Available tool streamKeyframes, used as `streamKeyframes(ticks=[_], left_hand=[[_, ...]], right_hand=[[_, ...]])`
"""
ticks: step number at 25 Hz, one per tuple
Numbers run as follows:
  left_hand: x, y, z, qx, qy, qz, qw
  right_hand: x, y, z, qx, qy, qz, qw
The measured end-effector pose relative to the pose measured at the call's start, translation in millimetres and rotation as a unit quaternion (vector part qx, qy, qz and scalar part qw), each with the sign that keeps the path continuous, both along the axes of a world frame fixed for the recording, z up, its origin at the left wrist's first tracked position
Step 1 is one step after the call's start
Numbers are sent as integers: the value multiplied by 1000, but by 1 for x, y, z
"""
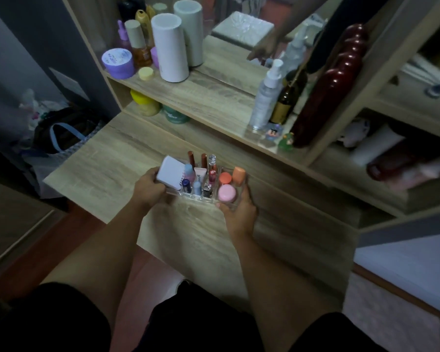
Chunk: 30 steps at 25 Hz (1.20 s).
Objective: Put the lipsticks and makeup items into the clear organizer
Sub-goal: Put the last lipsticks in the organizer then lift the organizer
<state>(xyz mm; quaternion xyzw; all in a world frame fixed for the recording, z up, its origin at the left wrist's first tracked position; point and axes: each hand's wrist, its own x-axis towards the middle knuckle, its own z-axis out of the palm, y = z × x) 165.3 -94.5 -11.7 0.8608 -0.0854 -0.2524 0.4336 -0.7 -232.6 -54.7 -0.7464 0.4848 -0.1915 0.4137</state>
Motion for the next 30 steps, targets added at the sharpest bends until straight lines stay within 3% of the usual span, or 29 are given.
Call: streamKeyframes(ticks=[15,30], left_hand=[[-76,-95,7,-22,20,-140,990],[-82,-115,-7,9,11,-161,987]], right_hand=[[-105,-41,-17,4,90,-106,990],[-121,-55,-11,-1,62,-102,993]])
